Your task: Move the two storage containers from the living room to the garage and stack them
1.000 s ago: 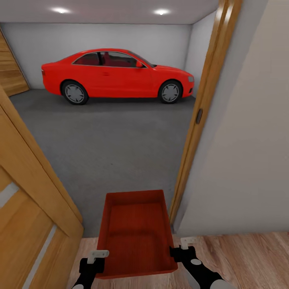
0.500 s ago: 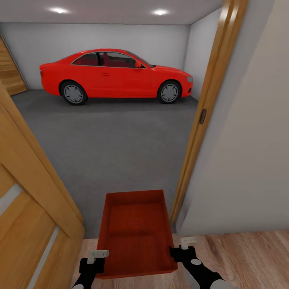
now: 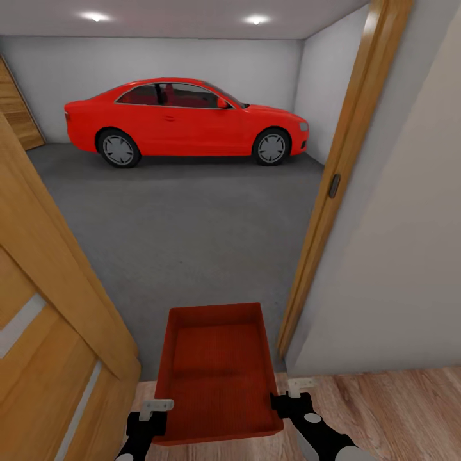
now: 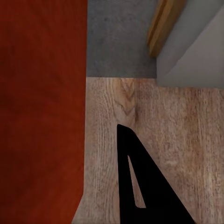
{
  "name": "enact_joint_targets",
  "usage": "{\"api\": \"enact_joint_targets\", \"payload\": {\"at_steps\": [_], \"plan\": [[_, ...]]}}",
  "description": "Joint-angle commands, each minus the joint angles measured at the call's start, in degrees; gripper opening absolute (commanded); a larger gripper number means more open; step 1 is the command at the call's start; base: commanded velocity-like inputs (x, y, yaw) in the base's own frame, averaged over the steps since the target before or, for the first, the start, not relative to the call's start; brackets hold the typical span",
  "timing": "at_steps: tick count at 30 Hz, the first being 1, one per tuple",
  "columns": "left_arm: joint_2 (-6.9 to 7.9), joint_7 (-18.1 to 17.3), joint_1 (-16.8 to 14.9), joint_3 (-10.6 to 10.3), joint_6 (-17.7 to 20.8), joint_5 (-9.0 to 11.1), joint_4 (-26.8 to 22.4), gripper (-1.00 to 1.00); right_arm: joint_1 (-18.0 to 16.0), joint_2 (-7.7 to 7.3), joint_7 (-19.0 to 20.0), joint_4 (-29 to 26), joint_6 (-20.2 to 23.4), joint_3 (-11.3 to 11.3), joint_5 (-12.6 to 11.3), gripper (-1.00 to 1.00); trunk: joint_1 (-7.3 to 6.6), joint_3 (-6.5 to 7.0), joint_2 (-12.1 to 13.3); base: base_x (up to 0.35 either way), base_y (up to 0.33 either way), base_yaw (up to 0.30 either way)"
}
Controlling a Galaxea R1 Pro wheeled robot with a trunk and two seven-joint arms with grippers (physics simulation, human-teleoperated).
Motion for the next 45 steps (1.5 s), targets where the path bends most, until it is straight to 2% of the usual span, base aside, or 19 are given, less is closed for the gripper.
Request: {"api": "enact_joint_targets", "payload": {"at_steps": [1,17,28,45], "plan": [[-0.01,0.63,-0.04,0.51,-0.14,-1.12,-0.07,-1.0,-0.05,-0.26,-0.72,0.08,-0.17,-0.32,0.11,-1.0,-0.01,-0.04,-0.02,0.017,0.076,0.0],[-0.01,0.63,-0.04,0.51,-0.14,-1.12,-0.06,-1.0,-0.05,-0.27,-0.72,0.08,-0.19,-0.32,0.09,-1.0,-0.01,-0.04,-0.02,0.012,0.016,0.0],[-0.01,0.63,-0.04,0.51,-0.14,-1.12,-0.06,-1.0,-0.05,-0.27,-0.72,0.08,-0.18,-0.32,0.09,-1.0,-0.01,-0.04,-0.02,0.178,0.033,0.0],[-0.01,0.63,-0.04,0.51,-0.14,-1.12,-0.06,-1.0,-0.05,-0.26,-0.72,0.08,-0.2,-0.32,0.09,-1.0,-0.01,-0.04,-0.02,0.031,0.05,0.0]]}}
